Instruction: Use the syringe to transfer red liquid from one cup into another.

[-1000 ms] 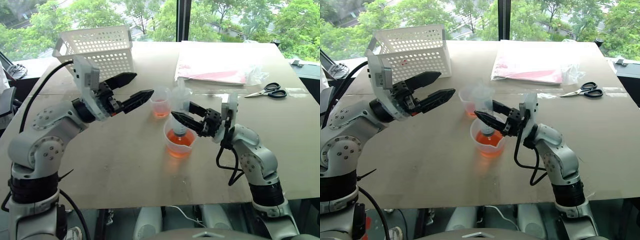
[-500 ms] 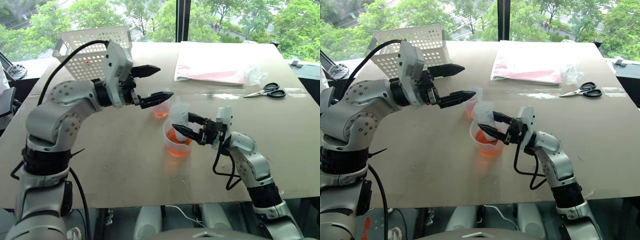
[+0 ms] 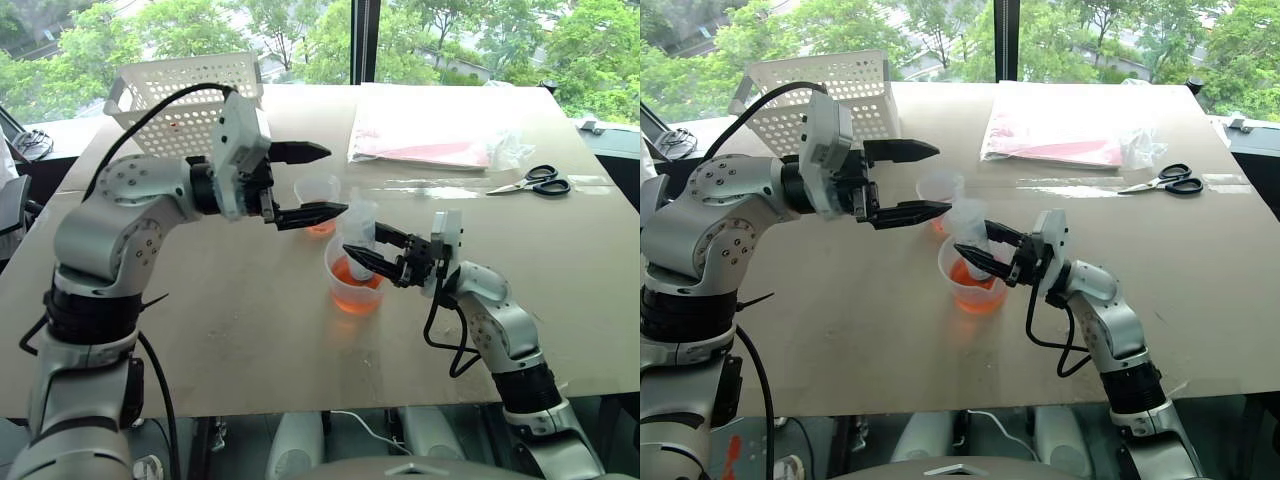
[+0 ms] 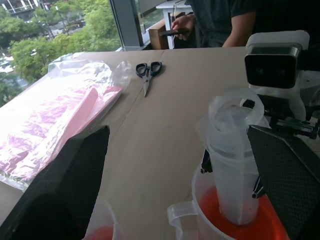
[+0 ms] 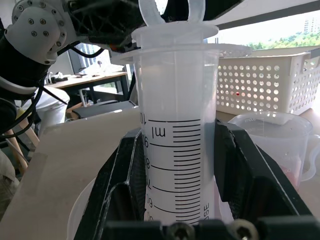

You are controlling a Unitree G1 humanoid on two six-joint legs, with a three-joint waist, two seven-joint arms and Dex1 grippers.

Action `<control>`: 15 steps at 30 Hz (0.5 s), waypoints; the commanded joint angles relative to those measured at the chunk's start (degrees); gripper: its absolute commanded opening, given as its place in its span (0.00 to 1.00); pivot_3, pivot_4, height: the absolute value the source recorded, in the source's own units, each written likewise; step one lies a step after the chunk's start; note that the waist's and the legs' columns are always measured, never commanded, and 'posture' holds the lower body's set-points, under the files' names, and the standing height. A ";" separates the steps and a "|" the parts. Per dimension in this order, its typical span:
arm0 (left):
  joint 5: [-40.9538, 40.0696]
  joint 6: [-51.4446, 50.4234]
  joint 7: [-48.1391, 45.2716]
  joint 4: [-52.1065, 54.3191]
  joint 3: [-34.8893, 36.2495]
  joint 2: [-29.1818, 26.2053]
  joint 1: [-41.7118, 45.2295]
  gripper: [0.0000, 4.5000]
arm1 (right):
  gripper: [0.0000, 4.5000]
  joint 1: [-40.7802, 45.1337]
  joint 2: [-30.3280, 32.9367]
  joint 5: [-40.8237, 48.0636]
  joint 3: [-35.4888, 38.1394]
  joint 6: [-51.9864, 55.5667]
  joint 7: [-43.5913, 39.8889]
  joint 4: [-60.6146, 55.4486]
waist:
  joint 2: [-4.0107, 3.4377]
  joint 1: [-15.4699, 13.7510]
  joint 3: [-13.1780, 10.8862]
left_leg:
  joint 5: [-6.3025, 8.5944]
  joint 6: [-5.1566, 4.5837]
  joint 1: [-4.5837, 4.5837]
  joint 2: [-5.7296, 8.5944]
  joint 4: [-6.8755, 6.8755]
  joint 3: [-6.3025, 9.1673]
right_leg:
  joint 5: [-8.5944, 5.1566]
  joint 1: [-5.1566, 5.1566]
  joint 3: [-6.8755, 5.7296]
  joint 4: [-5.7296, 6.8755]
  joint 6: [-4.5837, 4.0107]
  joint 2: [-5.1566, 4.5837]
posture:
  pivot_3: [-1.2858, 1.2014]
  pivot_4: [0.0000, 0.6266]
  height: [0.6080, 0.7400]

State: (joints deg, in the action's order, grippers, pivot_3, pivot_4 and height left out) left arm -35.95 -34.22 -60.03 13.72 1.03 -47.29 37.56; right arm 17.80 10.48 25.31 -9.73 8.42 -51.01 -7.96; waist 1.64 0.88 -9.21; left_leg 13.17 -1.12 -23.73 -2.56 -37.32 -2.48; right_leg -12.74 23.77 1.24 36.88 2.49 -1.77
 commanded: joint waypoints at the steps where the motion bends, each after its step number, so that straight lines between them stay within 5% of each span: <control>1: 0.47 1.39 -0.49 1.19 2.44 -0.96 -0.58 1.00 | 0.32 0.98 0.16 0.92 0.11 -0.21 -0.42 -1.57 | 0.00 -0.06 0.00 | 0.00 0.00 0.00 0.00 0.00 0.00 | 0.00 0.00 0.00 0.00 0.00 0.00 | 0.52 0.24 1.00; 15: 5.35 4.74 1.44 1.53 -0.89 4.81 0.60 1.00 | 0.32 2.05 0.26 0.68 -0.96 -0.68 -2.43 -0.29 | 0.00 -0.11 0.00 | 0.00 0.00 -0.01 0.01 -0.02 -0.02 | 0.01 0.00 0.01 0.00 0.01 -0.01 | 0.52 0.24 1.00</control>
State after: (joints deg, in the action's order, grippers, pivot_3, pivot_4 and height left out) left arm -30.51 -30.89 -58.92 14.29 0.38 -43.06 36.65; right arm 18.50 11.06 25.62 -9.33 8.43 -52.27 -6.79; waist 1.64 0.76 -9.21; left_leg 13.17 -1.12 -23.73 -2.55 -37.34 -2.50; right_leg -12.74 23.76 1.25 36.88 2.49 -1.78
